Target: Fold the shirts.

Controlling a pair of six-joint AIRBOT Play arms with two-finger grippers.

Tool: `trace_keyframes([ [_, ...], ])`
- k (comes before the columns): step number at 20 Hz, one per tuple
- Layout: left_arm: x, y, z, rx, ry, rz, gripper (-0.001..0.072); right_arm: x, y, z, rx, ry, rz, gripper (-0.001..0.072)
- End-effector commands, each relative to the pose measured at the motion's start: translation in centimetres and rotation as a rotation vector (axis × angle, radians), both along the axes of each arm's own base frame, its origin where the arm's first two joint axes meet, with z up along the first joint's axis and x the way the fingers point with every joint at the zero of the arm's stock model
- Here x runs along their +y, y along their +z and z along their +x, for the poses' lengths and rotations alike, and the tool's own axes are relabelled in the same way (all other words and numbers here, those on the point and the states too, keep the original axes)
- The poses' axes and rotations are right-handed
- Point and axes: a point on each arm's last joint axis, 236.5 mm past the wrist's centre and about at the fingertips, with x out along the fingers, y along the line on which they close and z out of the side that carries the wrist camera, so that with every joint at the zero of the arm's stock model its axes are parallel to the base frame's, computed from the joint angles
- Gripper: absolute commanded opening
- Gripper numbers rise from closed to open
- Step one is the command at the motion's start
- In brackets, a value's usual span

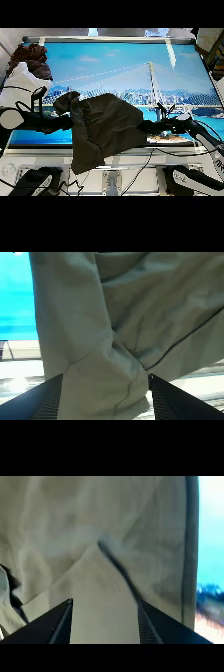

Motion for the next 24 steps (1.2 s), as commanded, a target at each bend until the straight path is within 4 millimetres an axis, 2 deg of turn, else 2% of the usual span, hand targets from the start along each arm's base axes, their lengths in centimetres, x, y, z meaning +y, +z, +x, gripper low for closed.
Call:
trace_keyframes([
  [1,-0.4,0.2,0.0,-0.001,-0.003,-0.019,0.0588,0.5,-0.8,0.5,0.003,-0.012,0.021,0.0472],
  [7,-0.5,0.2,0.2,-0.009,-0.001,-0.022,0.0587,0.5,-0.9,0.5,-0.014,0.003,0.01,0.0468],
  [12,-0.5,0.2,0.2,-0.009,-0.001,-0.022,0.0587,3.2,-1.1,-0.9,-0.023,0.099,-0.002,0.0439],
  [15,-0.5,0.2,0.2,-0.009,-0.001,-0.021,0.0587,3.6,-1.5,-1.3,0.004,0.099,-0.001,0.0439],
  [16,-0.5,0.2,0.2,-0.009,-0.001,-0.021,0.0587,3.6,-1.6,-1.3,0.012,0.093,0.001,0.0413],
  [17,-0.5,0.2,0.2,-0.009,-0.001,-0.021,0.0587,3.7,-1.4,-1.3,0.012,0.088,0.007,0.0286],
  [18,-0.5,0.2,0.2,-0.01,-0.001,-0.021,0.0588,3.8,-1.3,-1.0,0.005,0.087,0.009,0.0125],
  [19,-0.5,0.2,0.2,-0.011,-0.001,-0.022,0.0586,3.8,-0.9,-0.6,-0.007,0.09,0.01,0.0026],
  [20,-0.5,0.2,0.2,-0.009,-0.001,-0.024,0.0573,4.0,-0.3,0.2,-0.028,0.096,0.016,0.0022],
  [21,-0.7,0.1,-0.2,0.011,-0.007,-0.03,0.0464,4.1,0.4,0.9,-0.049,0.103,0.021,0.0022],
  [22,-1.4,-0.3,-1.7,0.086,-0.031,-0.054,0.0406,4.3,1.5,1.9,-0.078,0.115,0.028,0.0022],
  [24,-3.0,-1.6,-5.0,0.234,-0.107,-0.086,0.0463,4.1,2.6,3.2,-0.104,0.136,0.003,0.0022],
])
